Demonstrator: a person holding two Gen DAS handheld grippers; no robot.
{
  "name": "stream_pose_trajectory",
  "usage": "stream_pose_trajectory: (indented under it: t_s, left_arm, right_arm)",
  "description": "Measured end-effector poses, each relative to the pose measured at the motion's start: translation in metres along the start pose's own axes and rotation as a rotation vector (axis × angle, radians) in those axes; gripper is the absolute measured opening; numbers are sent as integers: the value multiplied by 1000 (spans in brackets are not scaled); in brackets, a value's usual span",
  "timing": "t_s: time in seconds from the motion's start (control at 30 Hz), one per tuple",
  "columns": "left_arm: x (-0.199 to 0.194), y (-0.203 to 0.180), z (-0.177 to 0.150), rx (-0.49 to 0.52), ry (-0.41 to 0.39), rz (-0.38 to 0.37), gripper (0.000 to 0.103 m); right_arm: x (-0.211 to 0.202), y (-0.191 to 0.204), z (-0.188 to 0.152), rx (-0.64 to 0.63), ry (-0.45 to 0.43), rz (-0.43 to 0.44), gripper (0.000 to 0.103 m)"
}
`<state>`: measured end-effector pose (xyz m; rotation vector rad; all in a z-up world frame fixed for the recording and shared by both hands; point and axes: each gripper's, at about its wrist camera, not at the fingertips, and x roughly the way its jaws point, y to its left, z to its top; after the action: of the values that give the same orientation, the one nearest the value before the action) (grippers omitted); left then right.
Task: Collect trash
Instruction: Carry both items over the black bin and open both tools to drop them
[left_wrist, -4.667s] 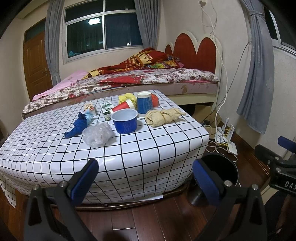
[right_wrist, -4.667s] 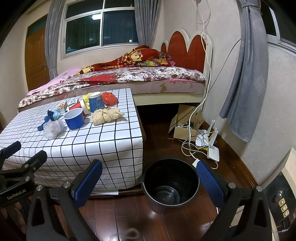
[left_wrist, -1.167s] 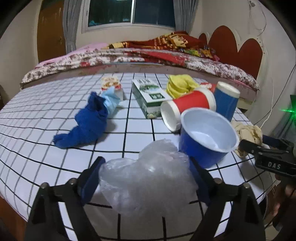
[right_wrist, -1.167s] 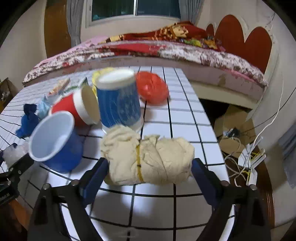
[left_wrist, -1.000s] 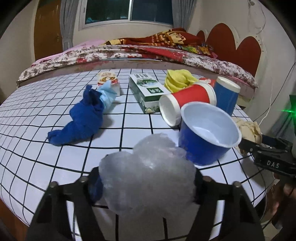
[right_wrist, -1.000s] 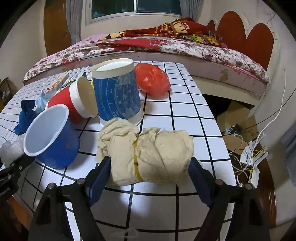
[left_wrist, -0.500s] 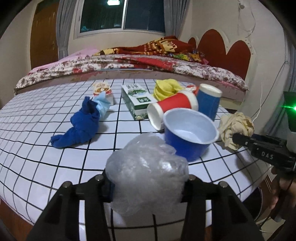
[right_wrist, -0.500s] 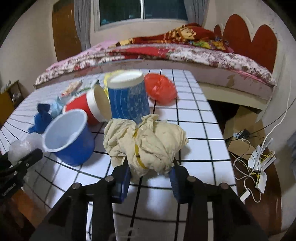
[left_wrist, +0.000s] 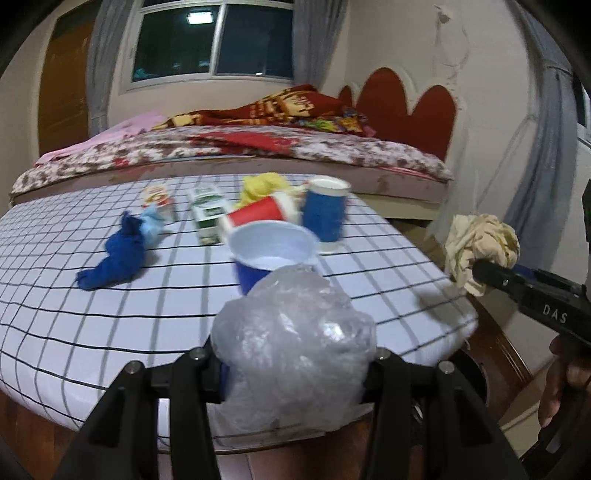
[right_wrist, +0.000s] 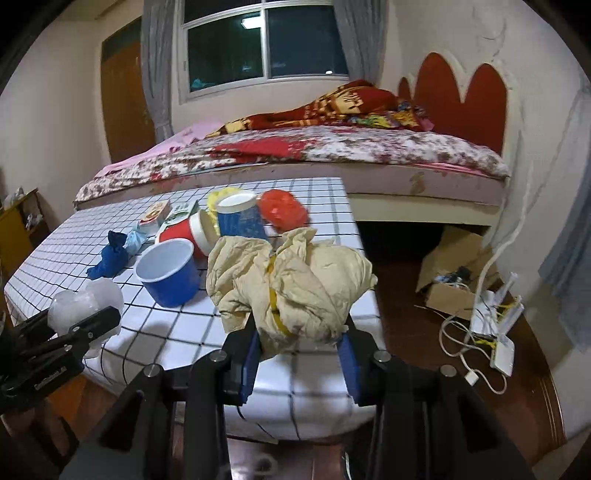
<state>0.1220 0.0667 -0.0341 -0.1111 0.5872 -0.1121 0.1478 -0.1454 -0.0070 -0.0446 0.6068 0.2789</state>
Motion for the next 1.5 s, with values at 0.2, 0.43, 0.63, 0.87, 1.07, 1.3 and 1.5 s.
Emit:
stream_pose_trajectory:
  t_s: [0.2,0.43,0.63,0.87,1.07,1.3,1.5]
  left_arm:
    - [-3,-40,-4,62,0,-74,47]
    - [-1,-91,-11,144,24,-167,47]
    - [2,-129,-20,197,55,-242,47]
    - [11,-169,-37,266,110,-347,47]
    - [31,-199,-56,310,180,-404,48]
    - [63,-221,-78,314,263,-428,48]
    - [89,-233,-88,277,330,-449,49]
  right_arm:
    - [-31,-40,-23,76,-1,-59,40]
    - [-50,-75,-49,121,25,-117,40]
    - [-60,-105,-70,146,47,-158,41]
    - [-66,-137,-95,164,80,-172,41]
    - [-52,-164,-118,172,151,-169,42]
    - [-35,-183,-142,142,217,-141,42]
    - [-1,-199,-160,114,303,-100,42]
